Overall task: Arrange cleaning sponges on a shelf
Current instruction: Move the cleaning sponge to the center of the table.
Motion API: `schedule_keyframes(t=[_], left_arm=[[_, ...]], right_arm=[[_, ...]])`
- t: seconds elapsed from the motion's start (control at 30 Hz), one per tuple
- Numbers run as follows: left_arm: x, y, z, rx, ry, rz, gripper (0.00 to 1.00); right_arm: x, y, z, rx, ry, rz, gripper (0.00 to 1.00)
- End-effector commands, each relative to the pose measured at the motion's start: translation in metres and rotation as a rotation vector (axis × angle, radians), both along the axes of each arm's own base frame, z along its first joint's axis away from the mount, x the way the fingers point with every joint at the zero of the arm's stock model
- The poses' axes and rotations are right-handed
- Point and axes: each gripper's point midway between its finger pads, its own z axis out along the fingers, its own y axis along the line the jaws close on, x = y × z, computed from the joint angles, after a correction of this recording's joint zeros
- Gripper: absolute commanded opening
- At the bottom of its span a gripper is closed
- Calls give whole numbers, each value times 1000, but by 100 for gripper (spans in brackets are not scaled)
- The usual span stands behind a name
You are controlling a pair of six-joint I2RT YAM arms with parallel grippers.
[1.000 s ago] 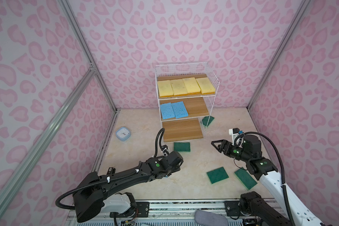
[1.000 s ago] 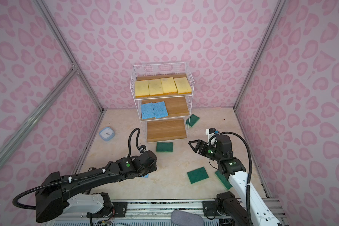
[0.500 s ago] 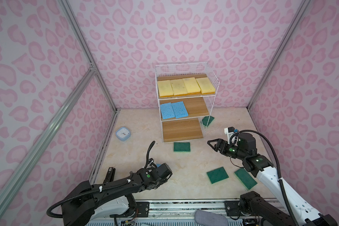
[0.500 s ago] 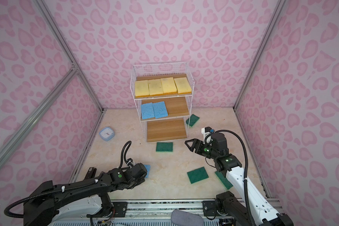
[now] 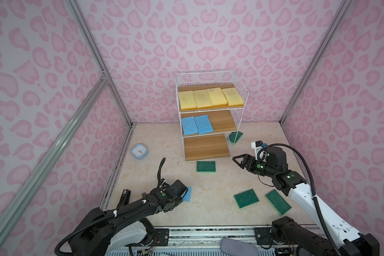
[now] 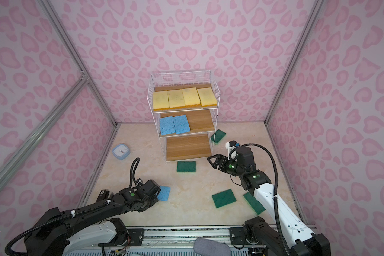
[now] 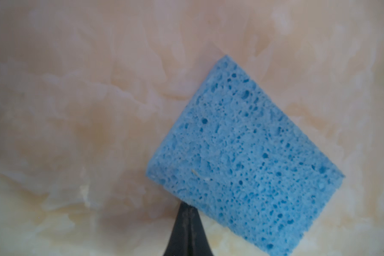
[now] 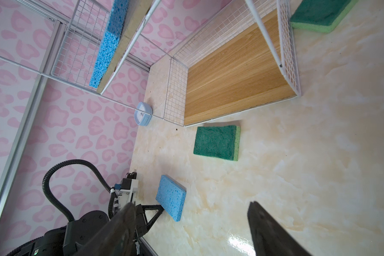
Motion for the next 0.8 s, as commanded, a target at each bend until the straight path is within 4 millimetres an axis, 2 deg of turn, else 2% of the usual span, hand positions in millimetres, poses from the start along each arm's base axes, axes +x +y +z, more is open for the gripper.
schedule_keyframes(t=[0.0,0.2,0.33,0.47,0.63,0.77], left_arm=[[18,-6,8,-10,-36,-21,4],[54,-18,22,17,-65,-50,4],[81,-31,41,33,-132,-90,4],[96,-41,58,28,-177,-124,4],[85,-30,69,28,-186,-113,4],[60,-11,59,31,-144,-79,4]], right_arm=[[6,2,7,-3,-33,2,81],[8,2,10,-7,-36,5,81],[7,1,13,-18,-39,5,81],[5,0,16,-25,-48,5,81],[2,-2,16,-25,-49,3,81],[3,-1,12,-21,-41,-1,81]])
